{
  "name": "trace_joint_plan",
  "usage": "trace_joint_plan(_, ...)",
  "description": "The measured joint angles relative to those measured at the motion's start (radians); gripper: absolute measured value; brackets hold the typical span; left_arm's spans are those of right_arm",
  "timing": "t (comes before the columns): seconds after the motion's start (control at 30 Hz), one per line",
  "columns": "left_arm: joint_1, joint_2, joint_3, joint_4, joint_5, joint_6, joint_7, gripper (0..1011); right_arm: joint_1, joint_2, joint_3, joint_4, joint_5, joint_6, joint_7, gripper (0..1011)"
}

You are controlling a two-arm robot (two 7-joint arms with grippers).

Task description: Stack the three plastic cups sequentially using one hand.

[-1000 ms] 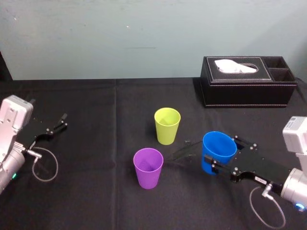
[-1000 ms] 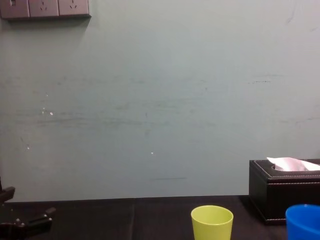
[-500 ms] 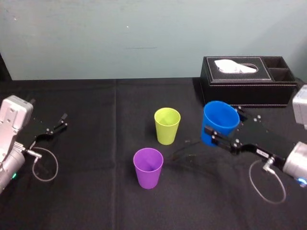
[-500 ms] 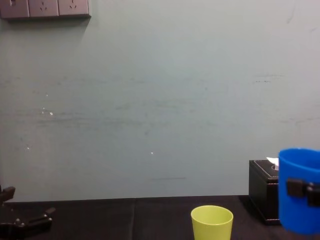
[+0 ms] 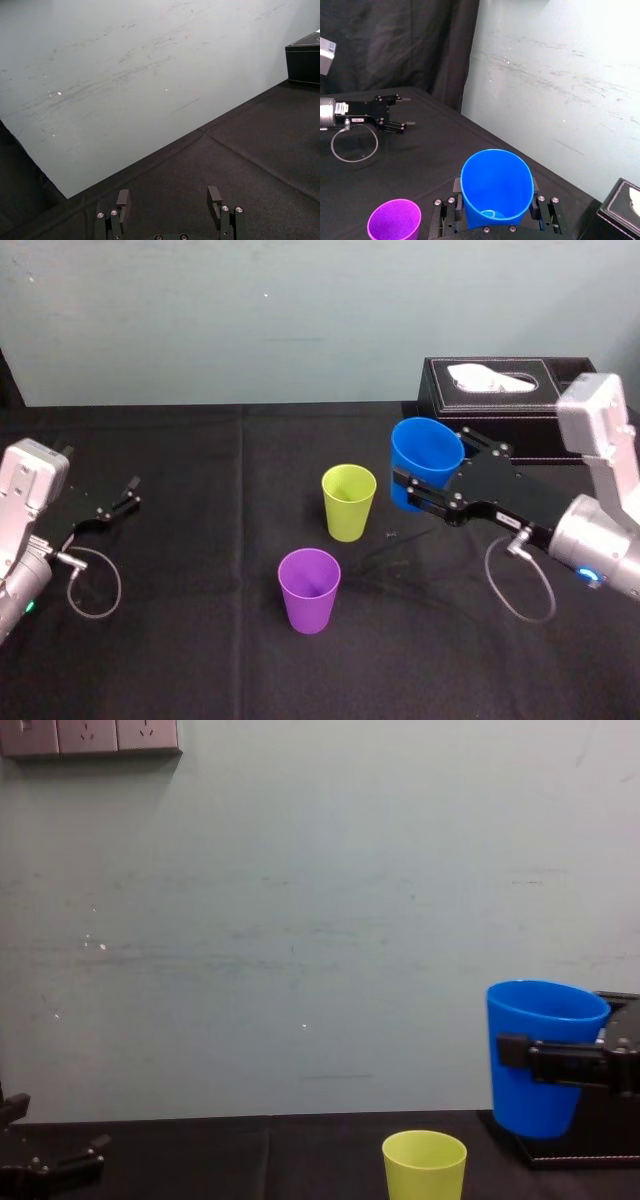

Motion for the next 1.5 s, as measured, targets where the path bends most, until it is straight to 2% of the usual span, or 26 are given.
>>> trace_joint_plan(0.47,0.0,0.0,0.0,0.0,0.0,0.0,0.0,1011,0.134,-0.069,-0.102,0.105,-0.072,0.052,0.003,732)
trace_joint_plan(0.73,0.0,0.0,0.0,0.0,0.0,0.0,0.0,1011,0.183,-0.099,-0.138,0.161,-0.095,0.065,0.014,732)
trace_joint_plan(1.13,0.0,0.0,0.0,0.0,0.0,0.0,0.0,1011,0.233,-0.135,-0.174,0.22,-0.131,0.072,0.021,732)
trace_joint_plan(1.5,0.0,0.0,0.0,0.0,0.0,0.0,0.0,1011,0.263,-0.162,-0.178,0.257,-0.132,0.074,0.025,732)
